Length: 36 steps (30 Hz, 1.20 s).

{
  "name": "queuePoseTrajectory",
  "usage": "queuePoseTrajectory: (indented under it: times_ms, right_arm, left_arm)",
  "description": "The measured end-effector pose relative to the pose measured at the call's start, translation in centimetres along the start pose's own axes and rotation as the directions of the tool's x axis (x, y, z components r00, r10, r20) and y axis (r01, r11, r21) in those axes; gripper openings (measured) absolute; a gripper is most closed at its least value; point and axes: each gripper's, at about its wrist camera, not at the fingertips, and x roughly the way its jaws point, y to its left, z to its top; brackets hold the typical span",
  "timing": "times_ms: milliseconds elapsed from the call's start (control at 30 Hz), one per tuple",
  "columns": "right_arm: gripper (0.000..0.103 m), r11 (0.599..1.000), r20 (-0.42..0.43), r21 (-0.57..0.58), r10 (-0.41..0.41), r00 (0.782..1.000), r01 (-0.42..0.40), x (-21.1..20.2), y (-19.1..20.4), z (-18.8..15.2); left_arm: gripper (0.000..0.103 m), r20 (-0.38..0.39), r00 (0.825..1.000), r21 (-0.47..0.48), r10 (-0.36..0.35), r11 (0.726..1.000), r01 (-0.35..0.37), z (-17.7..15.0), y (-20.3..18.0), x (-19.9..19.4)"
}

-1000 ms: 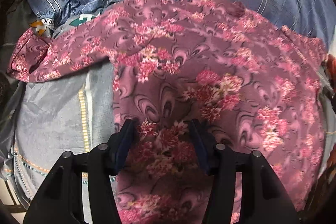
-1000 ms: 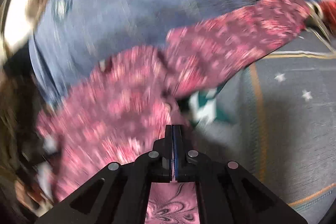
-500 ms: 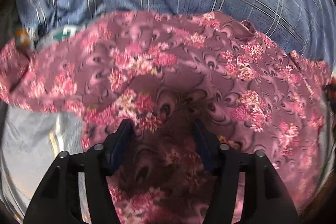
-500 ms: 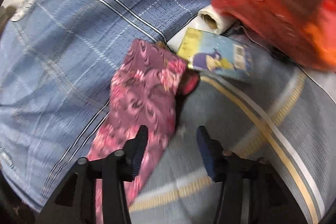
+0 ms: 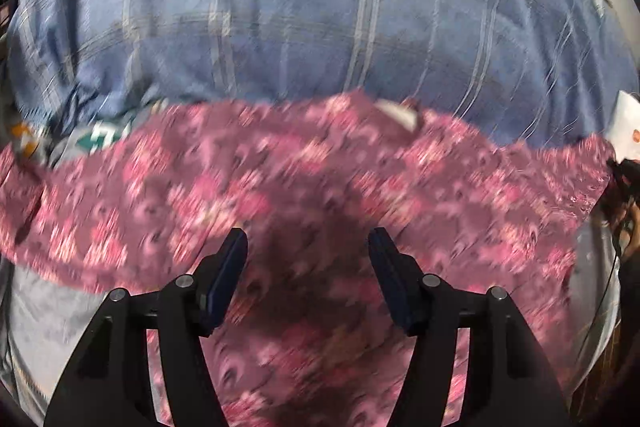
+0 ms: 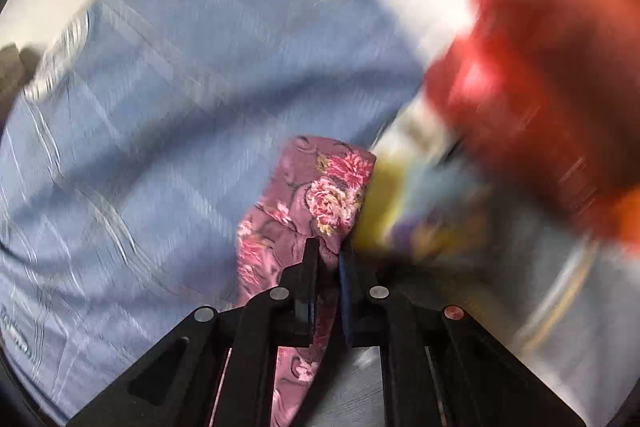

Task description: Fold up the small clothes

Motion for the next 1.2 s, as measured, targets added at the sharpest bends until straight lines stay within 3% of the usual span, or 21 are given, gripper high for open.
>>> queuePoseTrajectory:
  times_ms: [133, 233, 367, 500, 667, 800, 967, 1033, 1200]
  right_arm:
    - [0.008, 0.995, -0.034, -0.044, -0.088, 0.995, 0.087, 0.2, -1.1, 0.5]
    - [0.009, 0.994, -0.073, -0.032, -0.107, 0.992, 0.105, 0.7, -2.1, -0.3]
    - [0.009, 0.998, -0.083, -0.051, -0.051, 0.995, 0.047, -0.2, -1.1, -1.6]
    - [0.009, 0.991, -0.095, -0.119, 0.052, 0.994, -0.063, -2.6, 2.2, -2.9]
    - [0.009, 0.967, -0.158, -0.168, 0.166, 0.973, -0.192, -4.8, 7.3, -6.7]
    - [0.009, 0.935, -0.242, -0.200, 0.243, 0.939, -0.293, -6.6, 12.3, -11.7]
    - [0.009, 0.885, -0.373, -0.239, 0.297, 0.879, -0.400, -7.1, 19.0, -18.7]
    - [0.009, 0.865, -0.437, -0.232, 0.317, 0.842, -0.446, -7.1, 22.0, -22.1]
    - [0.009, 0.805, -0.544, -0.274, 0.322, 0.775, -0.526, -8.1, 28.1, -29.5]
  left_arm:
    - [0.063, -0.034, 0.999, 0.026, 0.009, 1.000, -0.008, 1.2, -1.5, 2.8]
    - [0.063, -0.149, 0.989, 0.016, 0.025, 1.000, -0.023, 0.6, -1.4, 7.1]
    - [0.068, -0.137, 0.989, 0.055, 0.050, 0.998, -0.043, 0.2, -1.8, 7.6]
    - [0.068, -0.165, 0.986, -0.005, -0.033, 0.999, 0.033, 0.9, -0.6, 7.3]
    - [0.068, -0.198, 0.974, -0.066, -0.112, 0.993, 0.101, 1.3, 1.3, 6.9]
    - [0.068, -0.199, 0.969, -0.072, -0.149, 0.988, 0.137, 1.4, 2.4, 5.5]
    - [0.068, -0.208, 0.962, -0.097, -0.179, 0.982, 0.162, 1.3, 4.5, 3.6]
    - [0.068, -0.198, 0.962, -0.101, -0.187, 0.980, 0.169, 1.4, 4.4, 2.3]
    - [0.068, -0.166, 0.968, -0.121, -0.190, 0.978, 0.171, 1.6, 7.2, 0.4]
